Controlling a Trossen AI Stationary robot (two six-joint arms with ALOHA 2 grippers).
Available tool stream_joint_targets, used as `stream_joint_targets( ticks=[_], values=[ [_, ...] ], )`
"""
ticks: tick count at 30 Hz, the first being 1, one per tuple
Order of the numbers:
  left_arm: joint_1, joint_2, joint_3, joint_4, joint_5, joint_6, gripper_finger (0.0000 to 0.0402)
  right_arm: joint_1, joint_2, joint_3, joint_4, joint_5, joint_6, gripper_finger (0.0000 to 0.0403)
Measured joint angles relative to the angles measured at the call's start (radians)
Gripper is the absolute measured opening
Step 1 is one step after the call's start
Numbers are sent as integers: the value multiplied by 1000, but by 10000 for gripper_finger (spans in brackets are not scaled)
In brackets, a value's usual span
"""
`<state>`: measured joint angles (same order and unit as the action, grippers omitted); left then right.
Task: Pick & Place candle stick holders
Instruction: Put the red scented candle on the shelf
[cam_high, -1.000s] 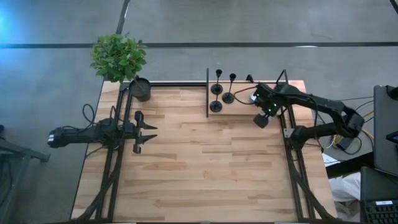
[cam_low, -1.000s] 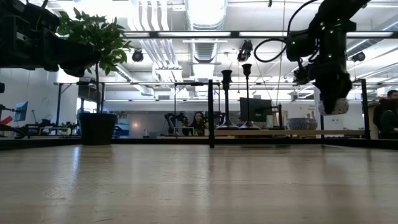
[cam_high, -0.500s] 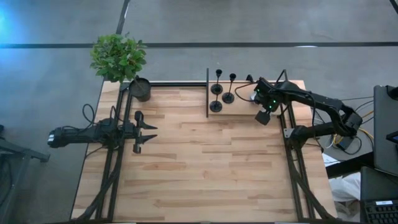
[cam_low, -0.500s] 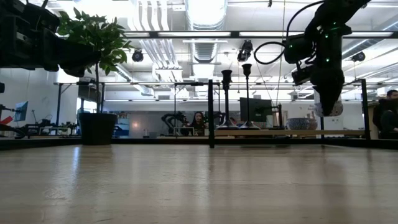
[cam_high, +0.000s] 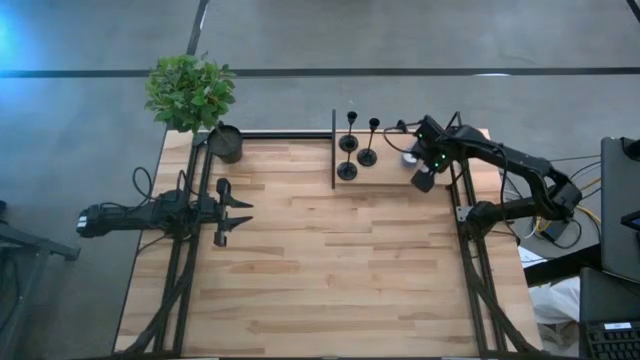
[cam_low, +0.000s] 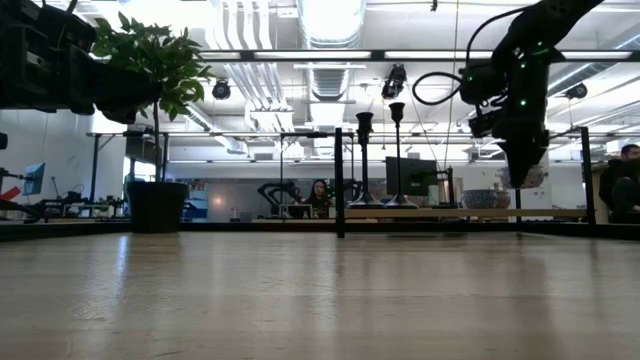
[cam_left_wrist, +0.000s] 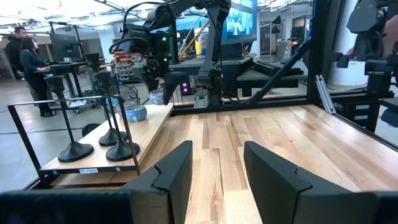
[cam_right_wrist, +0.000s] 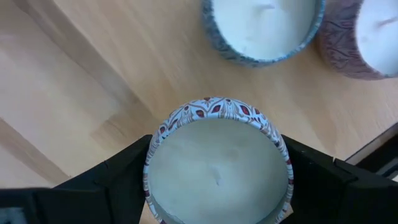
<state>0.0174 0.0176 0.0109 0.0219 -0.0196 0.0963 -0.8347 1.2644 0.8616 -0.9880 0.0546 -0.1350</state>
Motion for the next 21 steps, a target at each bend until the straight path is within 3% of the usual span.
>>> stream_joint_targets(
  ticks=[21],
  values=[
    [0, 0, 0, 0, 0, 0, 152, -79, 0, -56, 86, -4, 31, 295]
  ],
)
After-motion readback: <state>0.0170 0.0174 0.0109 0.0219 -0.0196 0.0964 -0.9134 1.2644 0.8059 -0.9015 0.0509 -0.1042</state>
